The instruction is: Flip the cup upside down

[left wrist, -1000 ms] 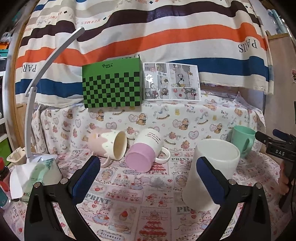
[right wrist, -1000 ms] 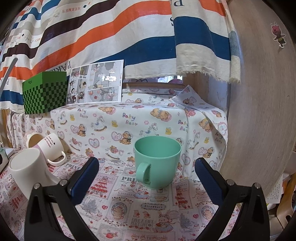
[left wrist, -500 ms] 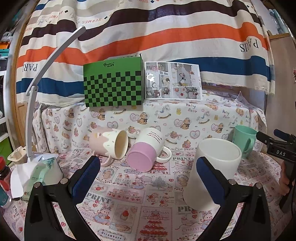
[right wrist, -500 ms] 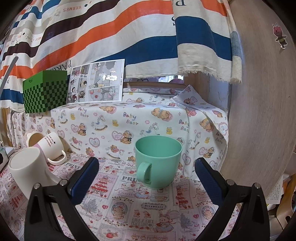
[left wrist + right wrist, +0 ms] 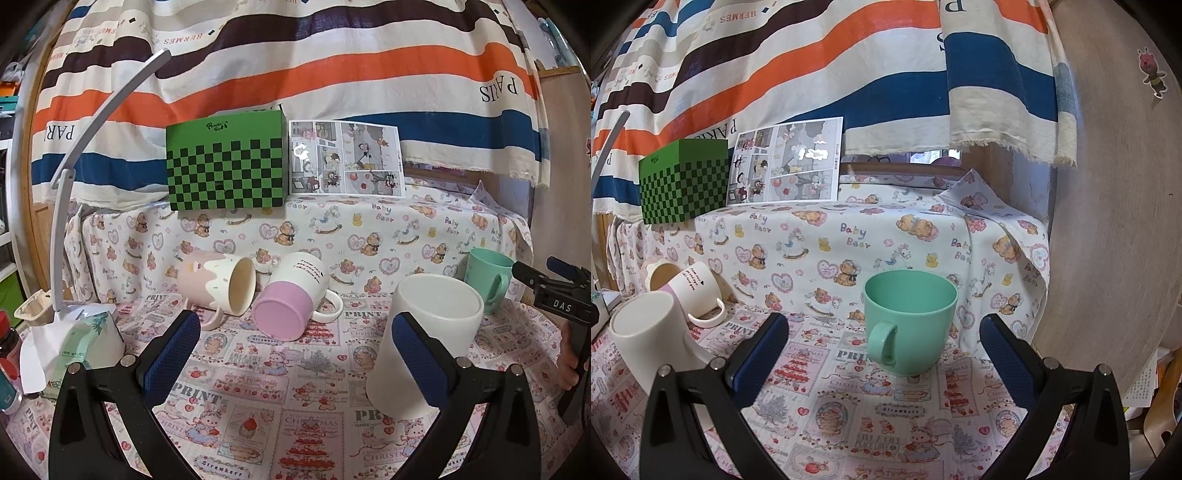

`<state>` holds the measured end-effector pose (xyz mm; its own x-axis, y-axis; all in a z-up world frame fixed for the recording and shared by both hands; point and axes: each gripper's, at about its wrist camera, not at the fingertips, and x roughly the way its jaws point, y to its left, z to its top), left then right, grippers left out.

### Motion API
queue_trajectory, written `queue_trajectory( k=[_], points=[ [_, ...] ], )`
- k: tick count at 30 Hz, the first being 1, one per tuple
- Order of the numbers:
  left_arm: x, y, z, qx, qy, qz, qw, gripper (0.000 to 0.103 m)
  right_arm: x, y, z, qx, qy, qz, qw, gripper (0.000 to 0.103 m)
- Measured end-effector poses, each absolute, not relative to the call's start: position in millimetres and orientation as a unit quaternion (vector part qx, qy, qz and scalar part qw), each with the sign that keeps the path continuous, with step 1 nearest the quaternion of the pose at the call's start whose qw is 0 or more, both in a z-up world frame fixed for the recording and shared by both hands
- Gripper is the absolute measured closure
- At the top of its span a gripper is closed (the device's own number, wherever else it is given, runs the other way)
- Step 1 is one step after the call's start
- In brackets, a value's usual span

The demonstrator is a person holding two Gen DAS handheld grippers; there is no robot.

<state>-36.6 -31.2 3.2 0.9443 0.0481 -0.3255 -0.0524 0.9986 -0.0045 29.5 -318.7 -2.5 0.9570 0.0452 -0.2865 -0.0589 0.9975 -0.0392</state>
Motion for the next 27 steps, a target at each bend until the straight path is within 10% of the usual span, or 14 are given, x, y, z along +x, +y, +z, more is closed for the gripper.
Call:
queue_trajectory(
  k=[27],
  points=[
    [-39, -31, 4, -0.005, 0.16, 0.03, 0.987, 0.0, 22, -308, -3, -0.035, 0.144, 0.054, 0.987, 0.0]
  ],
)
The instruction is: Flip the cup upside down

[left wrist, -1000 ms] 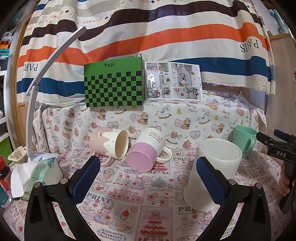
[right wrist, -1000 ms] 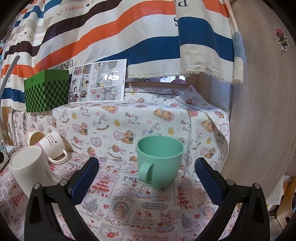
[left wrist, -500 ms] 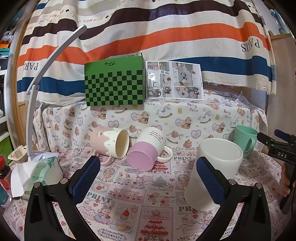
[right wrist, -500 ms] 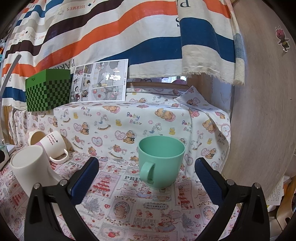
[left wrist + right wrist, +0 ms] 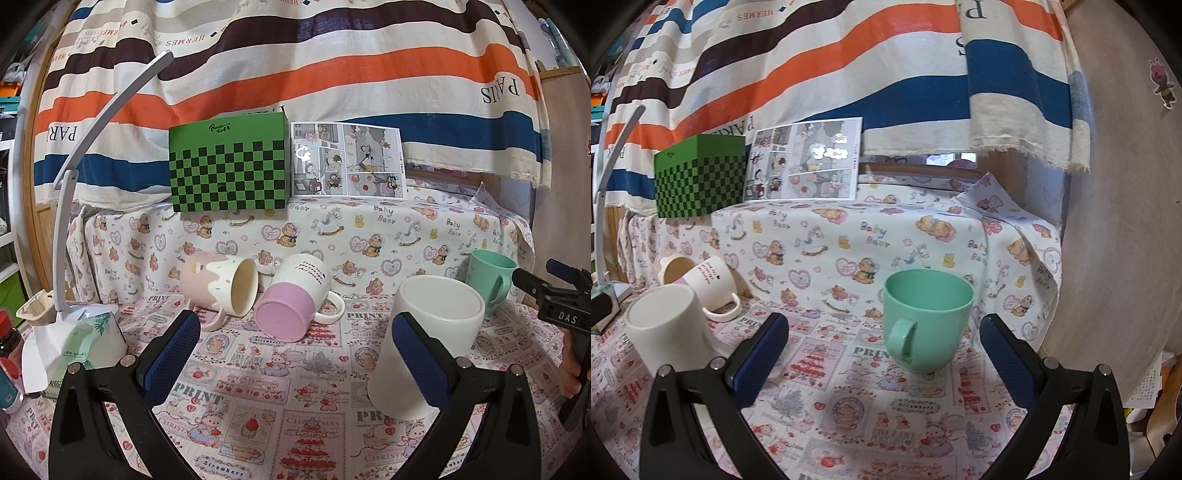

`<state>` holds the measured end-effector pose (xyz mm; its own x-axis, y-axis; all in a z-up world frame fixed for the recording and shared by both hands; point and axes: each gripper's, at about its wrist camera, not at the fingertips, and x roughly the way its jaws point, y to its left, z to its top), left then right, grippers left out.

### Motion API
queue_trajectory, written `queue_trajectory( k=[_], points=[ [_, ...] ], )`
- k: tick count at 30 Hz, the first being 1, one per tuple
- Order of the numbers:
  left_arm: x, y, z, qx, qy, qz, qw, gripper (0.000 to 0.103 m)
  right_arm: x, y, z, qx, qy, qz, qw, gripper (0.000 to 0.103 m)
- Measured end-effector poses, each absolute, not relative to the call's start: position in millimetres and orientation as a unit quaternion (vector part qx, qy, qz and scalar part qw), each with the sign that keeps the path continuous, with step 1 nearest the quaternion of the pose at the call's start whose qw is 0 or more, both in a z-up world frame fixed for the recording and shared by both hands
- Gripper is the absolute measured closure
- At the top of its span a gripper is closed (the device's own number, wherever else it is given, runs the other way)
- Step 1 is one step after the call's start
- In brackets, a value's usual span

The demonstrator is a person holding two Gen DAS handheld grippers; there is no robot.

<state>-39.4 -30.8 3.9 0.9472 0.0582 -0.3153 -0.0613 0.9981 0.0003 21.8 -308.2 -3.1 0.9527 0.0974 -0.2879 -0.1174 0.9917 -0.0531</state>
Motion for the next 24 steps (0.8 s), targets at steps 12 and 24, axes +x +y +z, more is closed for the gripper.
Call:
queue_trajectory(
  k=[12, 24],
  points=[
    [-40, -31, 4, -0.005, 0.159, 0.03, 0.987, 0.0, 14, -293, -4, -0.062, 0.137, 0.081, 0.985, 0.0],
    [-39, -30, 3, -0.005, 0.162, 0.03, 0.986, 0.0, 14, -292, -4, -0.062, 0.143, 0.086, 0.984, 0.0]
  ],
)
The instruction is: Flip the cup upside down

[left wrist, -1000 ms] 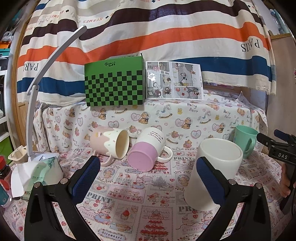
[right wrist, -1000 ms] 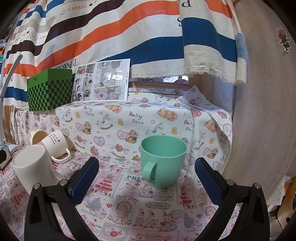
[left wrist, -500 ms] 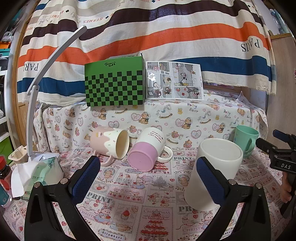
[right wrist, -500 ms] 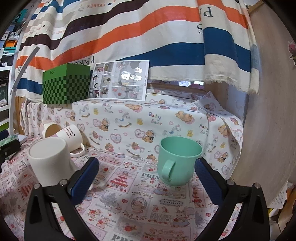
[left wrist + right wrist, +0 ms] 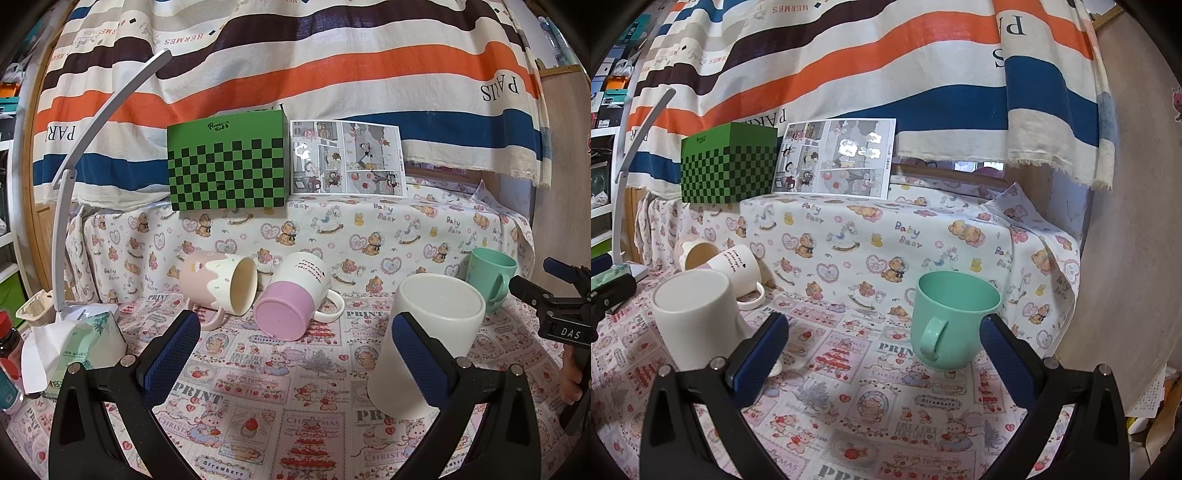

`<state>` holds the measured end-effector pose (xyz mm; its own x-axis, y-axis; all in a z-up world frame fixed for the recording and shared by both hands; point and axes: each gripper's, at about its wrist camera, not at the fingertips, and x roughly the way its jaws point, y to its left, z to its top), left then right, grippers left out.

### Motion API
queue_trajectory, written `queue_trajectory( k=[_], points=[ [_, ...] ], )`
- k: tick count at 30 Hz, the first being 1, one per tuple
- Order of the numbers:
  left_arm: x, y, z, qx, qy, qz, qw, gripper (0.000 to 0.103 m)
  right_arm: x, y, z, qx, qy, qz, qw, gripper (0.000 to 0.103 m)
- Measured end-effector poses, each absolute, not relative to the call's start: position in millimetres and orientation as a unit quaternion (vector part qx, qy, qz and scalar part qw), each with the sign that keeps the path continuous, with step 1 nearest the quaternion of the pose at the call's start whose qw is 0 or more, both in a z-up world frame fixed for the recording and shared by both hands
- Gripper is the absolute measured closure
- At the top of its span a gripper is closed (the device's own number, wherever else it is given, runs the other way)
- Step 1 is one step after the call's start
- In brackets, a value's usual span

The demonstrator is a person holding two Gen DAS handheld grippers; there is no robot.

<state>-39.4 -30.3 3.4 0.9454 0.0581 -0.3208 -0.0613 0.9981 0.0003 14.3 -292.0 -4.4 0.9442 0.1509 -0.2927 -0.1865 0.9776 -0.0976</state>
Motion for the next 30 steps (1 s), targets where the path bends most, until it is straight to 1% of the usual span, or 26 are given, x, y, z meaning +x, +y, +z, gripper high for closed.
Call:
queue_trajectory(
  k=[30],
  points=[
    [-37.3, -29.2, 1.1, -0.004, 0.167, 0.032, 0.985, 0.0, 15.8, -292.4, -5.2, -0.06, 0.147, 0.087, 0.984, 0.0]
  ],
)
